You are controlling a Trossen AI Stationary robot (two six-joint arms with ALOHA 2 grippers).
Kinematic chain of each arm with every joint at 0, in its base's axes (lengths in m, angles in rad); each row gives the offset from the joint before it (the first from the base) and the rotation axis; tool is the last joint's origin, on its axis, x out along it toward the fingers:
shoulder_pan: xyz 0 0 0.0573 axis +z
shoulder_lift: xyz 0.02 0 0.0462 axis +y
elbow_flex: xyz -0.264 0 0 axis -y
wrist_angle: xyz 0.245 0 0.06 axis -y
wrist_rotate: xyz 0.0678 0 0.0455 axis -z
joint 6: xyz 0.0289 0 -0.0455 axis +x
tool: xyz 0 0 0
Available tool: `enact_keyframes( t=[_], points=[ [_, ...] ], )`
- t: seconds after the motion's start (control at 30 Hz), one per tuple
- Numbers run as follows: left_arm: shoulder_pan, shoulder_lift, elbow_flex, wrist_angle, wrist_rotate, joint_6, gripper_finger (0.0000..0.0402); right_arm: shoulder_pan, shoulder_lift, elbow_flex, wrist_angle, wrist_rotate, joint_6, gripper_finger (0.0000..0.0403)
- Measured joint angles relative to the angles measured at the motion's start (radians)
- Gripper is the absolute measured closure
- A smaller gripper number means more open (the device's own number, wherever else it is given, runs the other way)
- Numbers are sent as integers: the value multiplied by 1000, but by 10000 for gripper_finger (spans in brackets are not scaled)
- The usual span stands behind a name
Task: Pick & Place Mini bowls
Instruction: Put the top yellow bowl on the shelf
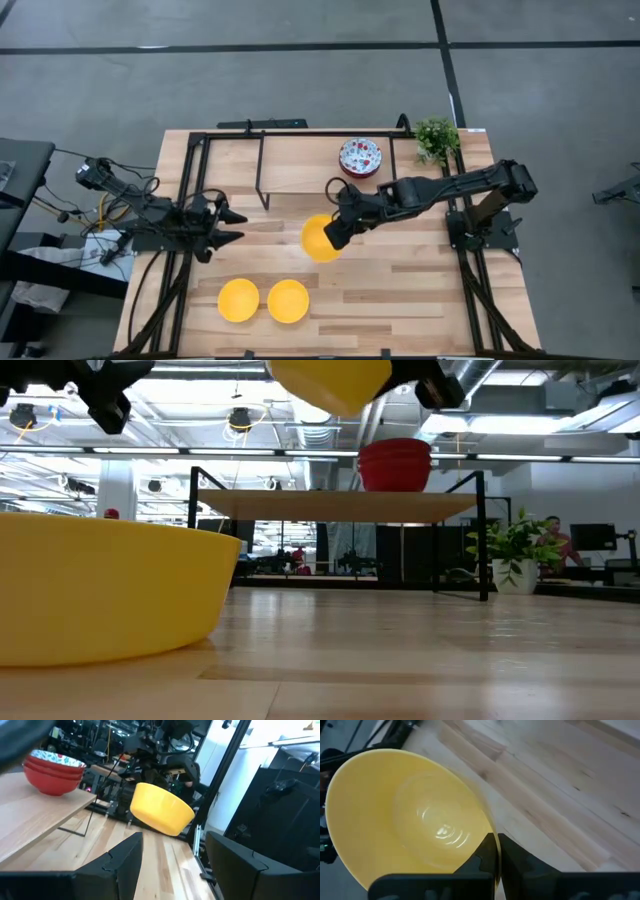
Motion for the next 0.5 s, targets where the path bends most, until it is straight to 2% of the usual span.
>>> enact_keyframes(
  t=[0.2,0.37,0.5],
  points=[
    [0,0,0,87,0,0,185,0,0,27,0,1,-16,403],
    [0,0,0,125,-62,0,185,0,5,42,4,27,-25,403],
    [0,8,0,136,-69,0,185,0,6,45,47,29,-46,403]
  ],
)
